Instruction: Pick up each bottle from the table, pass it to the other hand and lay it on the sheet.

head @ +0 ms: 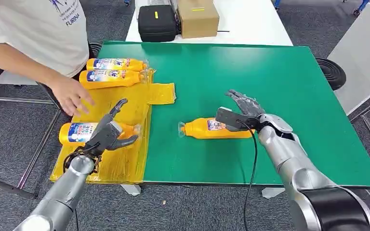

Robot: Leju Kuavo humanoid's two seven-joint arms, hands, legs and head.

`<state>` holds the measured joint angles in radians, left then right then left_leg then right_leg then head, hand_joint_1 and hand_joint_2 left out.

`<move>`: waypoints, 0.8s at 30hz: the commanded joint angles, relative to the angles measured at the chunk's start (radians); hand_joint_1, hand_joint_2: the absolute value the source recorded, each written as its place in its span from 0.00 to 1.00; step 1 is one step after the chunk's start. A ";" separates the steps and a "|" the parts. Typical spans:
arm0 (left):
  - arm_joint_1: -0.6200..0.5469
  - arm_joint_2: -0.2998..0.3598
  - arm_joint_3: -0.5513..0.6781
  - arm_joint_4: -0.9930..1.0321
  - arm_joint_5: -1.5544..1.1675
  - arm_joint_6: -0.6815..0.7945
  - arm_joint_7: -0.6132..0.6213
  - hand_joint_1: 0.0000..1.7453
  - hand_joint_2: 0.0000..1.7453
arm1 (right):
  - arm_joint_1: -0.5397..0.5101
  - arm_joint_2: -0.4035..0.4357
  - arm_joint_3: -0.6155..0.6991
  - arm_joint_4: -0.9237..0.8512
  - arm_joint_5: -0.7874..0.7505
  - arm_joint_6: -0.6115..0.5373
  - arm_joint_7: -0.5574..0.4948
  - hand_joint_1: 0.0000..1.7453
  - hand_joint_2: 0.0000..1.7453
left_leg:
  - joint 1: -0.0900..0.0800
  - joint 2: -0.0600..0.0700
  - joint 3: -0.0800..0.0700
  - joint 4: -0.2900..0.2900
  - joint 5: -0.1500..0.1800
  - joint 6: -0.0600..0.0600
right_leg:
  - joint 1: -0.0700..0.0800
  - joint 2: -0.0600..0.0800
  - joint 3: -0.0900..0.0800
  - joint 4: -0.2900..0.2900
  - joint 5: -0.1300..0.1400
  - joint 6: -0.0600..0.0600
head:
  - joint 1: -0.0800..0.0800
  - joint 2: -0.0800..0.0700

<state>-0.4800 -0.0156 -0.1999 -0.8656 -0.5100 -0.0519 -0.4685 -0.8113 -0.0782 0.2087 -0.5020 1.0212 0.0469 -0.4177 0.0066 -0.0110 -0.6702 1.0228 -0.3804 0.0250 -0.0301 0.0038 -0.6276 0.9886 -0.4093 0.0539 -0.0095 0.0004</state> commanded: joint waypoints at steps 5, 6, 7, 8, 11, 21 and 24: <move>-0.060 0.006 -0.043 0.099 0.016 -0.002 -0.001 0.00 1.00 | -0.118 0.023 0.031 0.213 0.011 0.039 0.042 0.00 1.00 | 0.001 0.002 0.005 0.000 -0.002 -0.001 | 0.001 0.000 0.005 0.000 -0.002 -0.003 | 0.000 0.000; -0.059 0.007 -0.044 0.099 0.015 -0.003 -0.001 0.00 1.00 | -0.117 0.028 0.033 0.219 0.013 0.050 0.046 0.00 1.00 | 0.001 0.001 0.003 0.000 -0.002 -0.001 | 0.001 0.000 0.003 0.000 -0.001 -0.002 | 0.000 0.000; -0.058 0.006 -0.044 0.100 0.016 -0.002 -0.001 0.00 1.00 | -0.114 0.033 0.037 0.225 0.015 0.061 0.049 0.00 1.00 | 0.000 0.001 0.002 0.000 -0.001 0.000 | 0.001 0.000 0.002 0.000 -0.001 -0.002 | 0.000 0.000; -0.057 0.006 -0.044 0.101 0.016 -0.002 -0.001 0.00 1.00 | -0.109 0.038 0.038 0.228 0.016 0.064 0.050 0.00 1.00 | 0.001 0.001 0.005 0.001 -0.002 -0.001 | 0.001 0.000 0.005 0.000 -0.002 -0.003 | 0.000 0.000; -0.064 0.004 -0.048 0.118 0.020 -0.003 -0.001 0.00 1.00 | -0.093 0.049 0.044 0.244 0.021 0.090 0.058 0.00 1.00 | 0.001 0.002 0.006 0.000 -0.003 -0.001 | 0.002 0.000 0.006 -0.001 -0.002 -0.004 | 0.000 0.000; -0.118 -0.010 -0.081 0.193 0.039 -0.011 -0.017 0.00 1.00 | -0.047 0.045 0.043 0.256 0.023 0.127 0.075 0.00 1.00 | 0.002 -0.001 0.006 0.000 -0.003 -0.001 | 0.002 -0.002 0.007 -0.001 -0.003 -0.004 | 0.000 0.000; -0.122 -0.012 -0.085 0.203 0.045 -0.011 -0.022 0.00 1.00 | -0.041 0.041 0.041 0.259 0.021 0.138 0.078 0.00 1.00 | 0.002 0.000 0.006 0.000 -0.002 -0.001 | 0.002 -0.002 0.006 -0.001 -0.002 -0.003 | 0.000 0.000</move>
<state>-0.5236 -0.0202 -0.2342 -0.7950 -0.4776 -0.0565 -0.4852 -0.8435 -0.0385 0.2289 -0.3323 1.0410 0.1602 -0.3521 0.0067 -0.0105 -0.6699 1.0228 -0.3804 0.0250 -0.0303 0.0040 -0.6280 0.9885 -0.4093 0.0539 -0.0099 0.0004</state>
